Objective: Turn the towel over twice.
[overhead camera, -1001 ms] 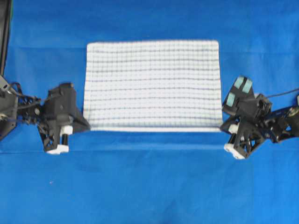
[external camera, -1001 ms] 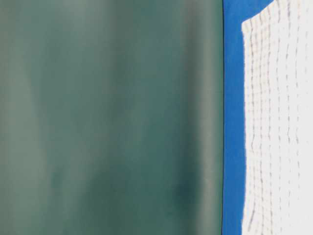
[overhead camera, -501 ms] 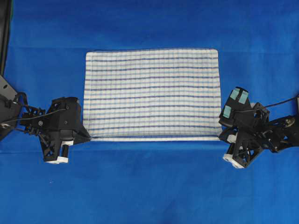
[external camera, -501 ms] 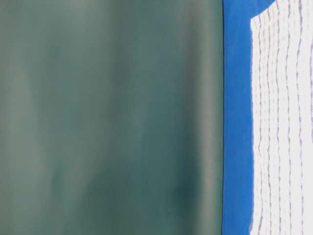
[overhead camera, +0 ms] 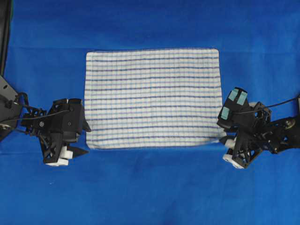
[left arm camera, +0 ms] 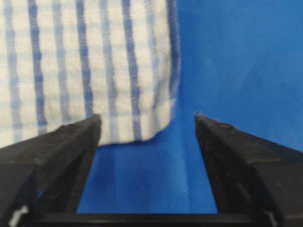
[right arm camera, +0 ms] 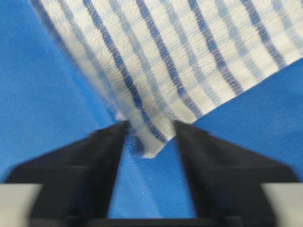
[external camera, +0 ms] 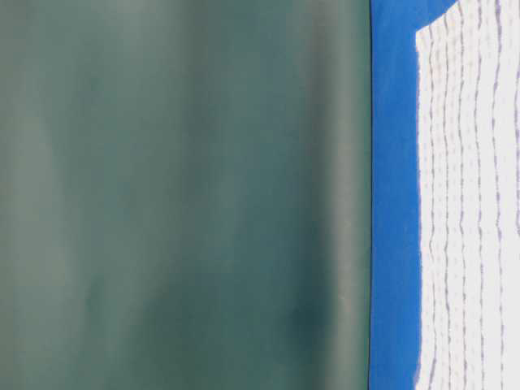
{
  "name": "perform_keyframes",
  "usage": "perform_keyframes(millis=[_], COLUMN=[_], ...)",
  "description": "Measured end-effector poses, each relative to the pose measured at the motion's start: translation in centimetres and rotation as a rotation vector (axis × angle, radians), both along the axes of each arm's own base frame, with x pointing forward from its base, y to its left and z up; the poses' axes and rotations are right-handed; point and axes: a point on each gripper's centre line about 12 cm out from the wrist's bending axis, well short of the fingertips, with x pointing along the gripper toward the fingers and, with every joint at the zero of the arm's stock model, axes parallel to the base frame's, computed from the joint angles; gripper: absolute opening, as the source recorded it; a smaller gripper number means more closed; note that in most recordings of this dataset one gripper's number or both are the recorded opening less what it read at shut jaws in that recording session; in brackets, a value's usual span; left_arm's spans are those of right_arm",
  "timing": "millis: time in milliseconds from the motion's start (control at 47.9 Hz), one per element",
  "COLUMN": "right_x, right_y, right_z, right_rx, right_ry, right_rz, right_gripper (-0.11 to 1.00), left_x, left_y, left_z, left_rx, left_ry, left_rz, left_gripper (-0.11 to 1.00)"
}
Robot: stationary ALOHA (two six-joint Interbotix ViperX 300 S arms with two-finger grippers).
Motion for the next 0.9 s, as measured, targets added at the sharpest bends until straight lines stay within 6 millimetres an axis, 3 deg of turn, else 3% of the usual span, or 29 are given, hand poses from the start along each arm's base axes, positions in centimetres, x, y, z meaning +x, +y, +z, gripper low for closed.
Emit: perform_keyframes(millis=[146, 334, 605, 897], right_x=[0.1, 0.2, -0.4, -2.9], right_y=[-0.6, -1.5, -3.9, -7.7], right_z=[1.9, 6.1, 12.2, 16.8], right_rx=[-0.053, -0.141, -0.318, -0.488], right_ry=[-0.027, -0.165, -0.413, -0.597], right_rz=[0.001, 0.069, 0.155, 0.121], right_gripper=[0.63, 0.64, 0.64, 0.64], left_x=[0.3, 0.4, -0.4, -2.6], left_y=[-0.1, 0.5, 3.9, 7.3], left_z=[1.9, 5.6, 11.3, 16.5], left_rx=[0.002, 0.003, 0.07, 0.204], left_ry=[-0.01, -0.095, -0.331, -0.581], left_rz=[-0.009, -0.011, 0.034, 0.095], left_gripper=[0.75, 0.74, 0.74, 0.74])
